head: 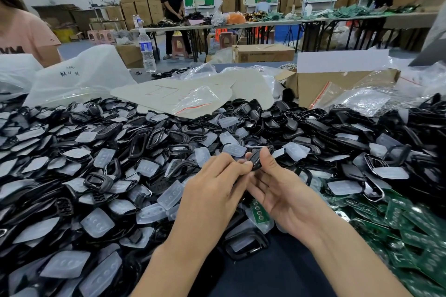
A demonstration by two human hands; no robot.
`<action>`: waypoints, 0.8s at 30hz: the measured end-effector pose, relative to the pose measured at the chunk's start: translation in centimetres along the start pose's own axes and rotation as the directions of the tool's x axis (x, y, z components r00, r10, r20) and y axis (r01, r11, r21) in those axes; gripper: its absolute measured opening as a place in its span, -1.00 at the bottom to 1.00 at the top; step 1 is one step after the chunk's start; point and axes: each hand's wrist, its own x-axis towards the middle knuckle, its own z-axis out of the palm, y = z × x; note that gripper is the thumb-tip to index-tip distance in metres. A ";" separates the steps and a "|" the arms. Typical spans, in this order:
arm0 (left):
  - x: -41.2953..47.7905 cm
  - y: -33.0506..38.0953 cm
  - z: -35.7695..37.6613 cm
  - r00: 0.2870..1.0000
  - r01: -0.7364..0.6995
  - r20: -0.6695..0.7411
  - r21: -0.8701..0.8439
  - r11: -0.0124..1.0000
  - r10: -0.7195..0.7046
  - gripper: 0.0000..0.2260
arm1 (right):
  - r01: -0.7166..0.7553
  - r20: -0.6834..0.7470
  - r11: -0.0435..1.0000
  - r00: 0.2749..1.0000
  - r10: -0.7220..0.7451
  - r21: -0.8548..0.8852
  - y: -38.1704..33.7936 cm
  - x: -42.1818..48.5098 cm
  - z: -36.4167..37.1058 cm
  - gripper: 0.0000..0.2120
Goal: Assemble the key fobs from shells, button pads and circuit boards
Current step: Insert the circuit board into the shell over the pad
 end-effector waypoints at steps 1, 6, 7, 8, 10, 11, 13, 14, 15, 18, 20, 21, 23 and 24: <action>0.0 -0.1 0.1 1.000 -0.007 -0.006 0.006 1.000 0.007 -0.89 | 0.001 -0.002 1.000 1.000 -0.001 -0.001 0.0 0.0 0.0 -0.74; -0.1 -0.1 0.5 1.000 0.016 -0.017 0.025 1.000 -0.015 -0.89 | 0.025 -0.003 0.999 1.000 -0.025 -0.025 -0.1 0.0 0.0 -0.75; -0.1 0.1 0.5 0.997 0.075 -0.005 -0.029 0.997 -0.075 -0.88 | 0.035 0.000 0.999 0.999 -0.035 -0.037 -0.2 0.0 0.0 -0.76; 0.1 0.4 0.4 0.986 0.167 0.014 -0.120 0.979 -0.166 -0.88 | 0.047 0.006 0.998 0.999 -0.047 -0.047 -0.2 0.0 -0.1 -0.76; 0.3 0.9 0.1 0.914 0.402 0.100 -0.342 0.849 -0.392 -0.94 | 0.082 0.022 0.994 0.997 -0.081 -0.068 -0.4 0.0 -0.2 -0.70; 0.5 1.1 0.0 0.860 0.502 0.158 -0.432 0.749 -0.484 -0.93 | 0.107 0.032 0.990 0.994 -0.105 -0.089 -0.5 0.1 -0.2 -0.64; 0.9 1.1 -0.1 0.762 0.624 0.290 -0.568 0.537 -0.578 -0.82 | 0.179 0.064 0.971 0.983 -0.171 -0.157 -0.7 0.1 -0.3 -0.54; 1.1 1.1 -0.1 0.719 0.660 0.363 -0.623 0.420 -0.593 -0.75 | 0.218 0.087 0.956 0.975 -0.204 -0.197 -0.8 0.2 -0.3 -0.54; 1.2 1.2 -0.2 0.679 0.685 0.428 -0.663 0.304 -0.597 -0.68 | 0.248 0.114 0.940 0.967 -0.227 -0.234 -0.8 0.2 -0.3 -0.53; 1.3 1.3 -0.2 0.599 0.719 0.571 -0.692 0.064 -0.561 -0.62 | 0.284 0.172 0.905 0.956 -0.240 -0.318 -0.7 0.0 -0.4 -0.43; 1.4 1.1 -0.4 0.579 0.724 0.628 -0.689 -0.027 -0.520 -0.68 | 0.296 0.182 0.887 0.952 -0.245 -0.354 -0.6 0.0 -0.5 -0.41; 1.4 1.0 -0.5 0.573 0.719 0.644 -0.692 -0.065 -0.507 -0.70 | 0.303 0.191 0.881 0.950 -0.248 -0.364 -0.7 0.0 -0.6 -0.41; 1.5 1.0 -0.6 0.574 0.705 0.652 -0.701 -0.105 -0.495 -0.71 | 0.309 0.232 0.883 0.943 -0.238 -0.352 -0.8 -0.1 -0.6 -0.43; 1.5 1.0 -0.6 0.584 0.696 0.645 -0.711 -0.106 -0.492 -0.72 | 0.306 0.260 0.893 0.939 -0.225 -0.331 -1.0 -0.2 -0.6 -0.45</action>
